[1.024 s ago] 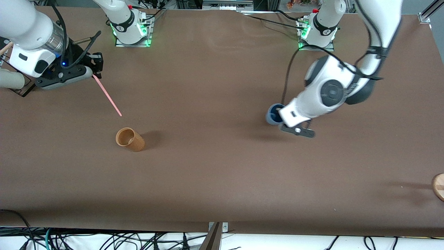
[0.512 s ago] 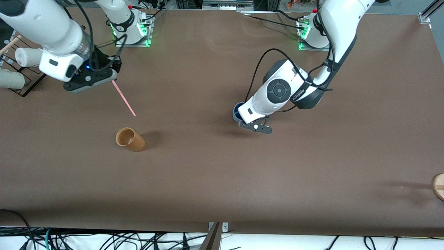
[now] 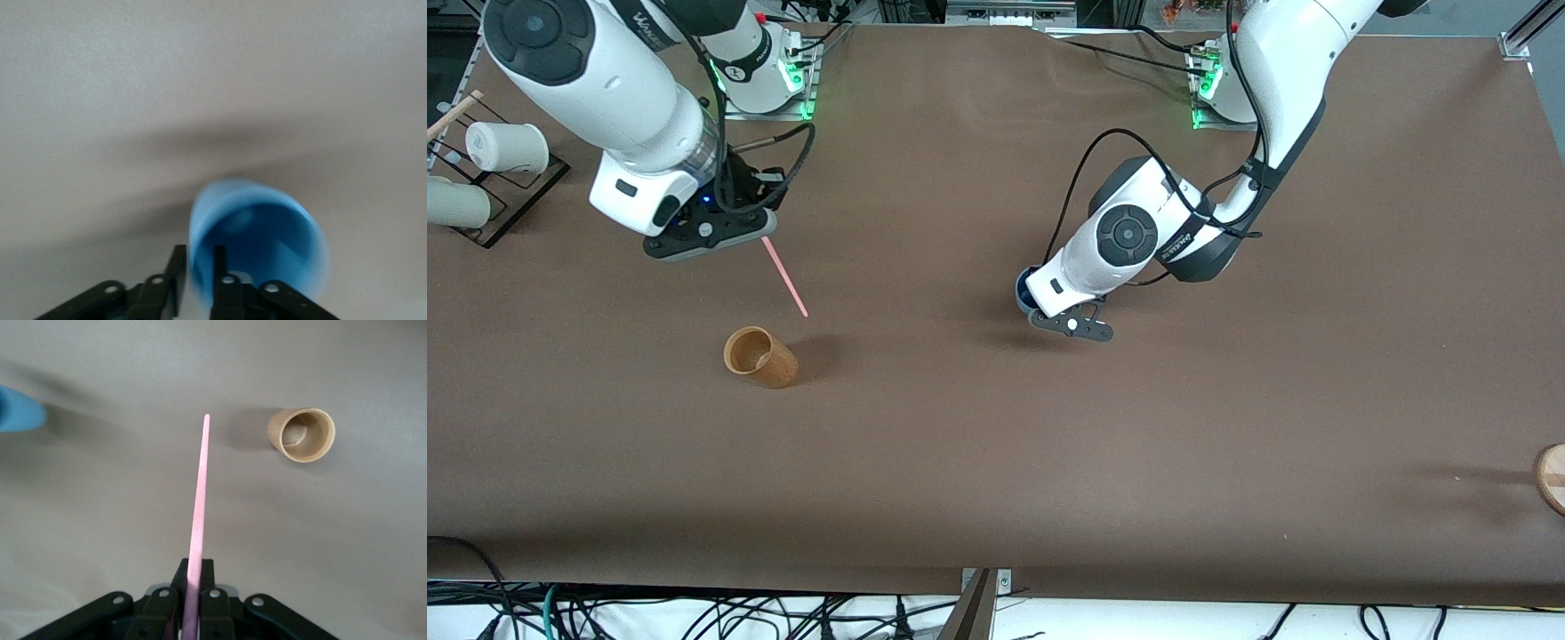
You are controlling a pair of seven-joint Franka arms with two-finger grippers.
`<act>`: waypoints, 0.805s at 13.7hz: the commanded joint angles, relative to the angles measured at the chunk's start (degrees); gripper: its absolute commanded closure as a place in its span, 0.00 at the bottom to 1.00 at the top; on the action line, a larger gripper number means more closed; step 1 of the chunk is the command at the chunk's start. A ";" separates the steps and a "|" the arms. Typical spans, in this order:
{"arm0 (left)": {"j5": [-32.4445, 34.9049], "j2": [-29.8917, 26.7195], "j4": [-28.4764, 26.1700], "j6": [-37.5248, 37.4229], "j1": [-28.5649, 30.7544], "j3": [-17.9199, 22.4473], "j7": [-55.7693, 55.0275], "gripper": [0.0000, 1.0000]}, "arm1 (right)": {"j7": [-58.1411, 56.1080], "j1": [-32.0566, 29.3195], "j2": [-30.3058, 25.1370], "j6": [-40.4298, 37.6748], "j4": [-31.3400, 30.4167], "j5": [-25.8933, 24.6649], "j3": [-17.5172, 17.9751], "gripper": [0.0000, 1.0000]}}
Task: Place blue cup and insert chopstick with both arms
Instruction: 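Lift the chopstick with the right gripper while the left gripper carries the cup, then set the blue cup down on the table with the left gripper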
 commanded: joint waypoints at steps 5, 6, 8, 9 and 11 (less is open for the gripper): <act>1.30 -2.28 2.10 -2.24 0.32 0.17 -0.64 0.00 | 8.03 2.38 1.34 -1.35 2.76 2.92 -0.43 1.00; 1.30 -4.47 2.10 -4.16 0.85 0.17 -0.64 0.00 | 11.62 3.69 1.34 -1.27 2.76 5.82 -0.52 1.00; 1.30 -8.34 3.85 -9.68 2.60 0.17 -0.47 0.00 | 17.96 7.29 2.47 -1.26 2.76 6.90 -0.52 1.00; 1.39 -9.66 5.77 -13.89 3.91 0.17 0.66 0.00 | 20.08 8.61 2.66 -1.09 2.76 6.99 -0.52 1.00; 1.39 -10.73 10.86 -21.46 7.95 0.26 7.93 0.00 | 25.34 11.07 3.88 -0.48 2.76 8.30 -0.52 1.00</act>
